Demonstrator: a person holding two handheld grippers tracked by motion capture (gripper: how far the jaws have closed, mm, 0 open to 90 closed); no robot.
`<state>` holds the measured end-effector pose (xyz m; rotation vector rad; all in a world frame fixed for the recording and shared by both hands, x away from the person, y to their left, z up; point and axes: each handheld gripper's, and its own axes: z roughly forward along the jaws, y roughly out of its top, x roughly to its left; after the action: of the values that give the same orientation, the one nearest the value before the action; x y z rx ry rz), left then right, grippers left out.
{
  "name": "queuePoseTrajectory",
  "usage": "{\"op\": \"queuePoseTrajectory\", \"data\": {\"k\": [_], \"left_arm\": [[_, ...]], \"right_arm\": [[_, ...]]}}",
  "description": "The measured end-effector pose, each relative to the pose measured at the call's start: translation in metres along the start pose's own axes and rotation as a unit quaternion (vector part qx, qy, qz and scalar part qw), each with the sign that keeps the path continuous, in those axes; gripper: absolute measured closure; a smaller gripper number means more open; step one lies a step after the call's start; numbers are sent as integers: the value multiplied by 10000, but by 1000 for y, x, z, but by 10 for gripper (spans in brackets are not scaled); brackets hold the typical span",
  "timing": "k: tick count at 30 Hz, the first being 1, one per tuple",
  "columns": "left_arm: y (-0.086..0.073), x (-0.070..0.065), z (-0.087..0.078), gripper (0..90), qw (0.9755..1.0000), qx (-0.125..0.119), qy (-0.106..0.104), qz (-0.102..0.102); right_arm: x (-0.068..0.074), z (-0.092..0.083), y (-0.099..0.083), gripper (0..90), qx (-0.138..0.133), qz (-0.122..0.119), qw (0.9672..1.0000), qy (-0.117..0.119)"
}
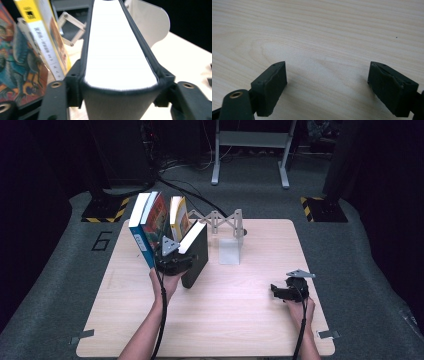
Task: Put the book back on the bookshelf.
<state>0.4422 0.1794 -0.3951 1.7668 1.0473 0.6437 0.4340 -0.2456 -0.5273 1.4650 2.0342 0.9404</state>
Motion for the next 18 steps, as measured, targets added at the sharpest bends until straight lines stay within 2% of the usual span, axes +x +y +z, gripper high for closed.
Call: {"op": "queuePoseTrajectory", "data": {"k": [2, 4, 5, 7, 11, 16, 18], "left_arm": [[4, 1, 2, 420, 10000, 63, 7, -42], [6, 1, 2, 493, 10000, 89, 3, 2], [6, -2, 2, 504, 9999, 99, 97, 60], [5, -2, 2, 532, 9998, 52, 138, 124], [0, -4, 4, 542, 9992, -251, 313, -75], [2, -3, 12, 543, 9976, -448, 453, -266], [3, -2, 17, 544, 9973, -467, 503, -256]], "right_arm": [[0, 0, 0, 148, 1, -2, 10000, 1], [0, 0, 0, 149, 2, -4, 10000, 2], [0, 0, 0, 149, 2, -4, 10000, 2], [0, 0, 0, 149, 8, -5, 10000, 0], [0, 0, 0, 149, -12, 2, 10000, -6], [0, 0, 0, 149, 2, 36, 10000, 12], [-1, 0, 0, 149, -22, 16, 10000, 20]]}}
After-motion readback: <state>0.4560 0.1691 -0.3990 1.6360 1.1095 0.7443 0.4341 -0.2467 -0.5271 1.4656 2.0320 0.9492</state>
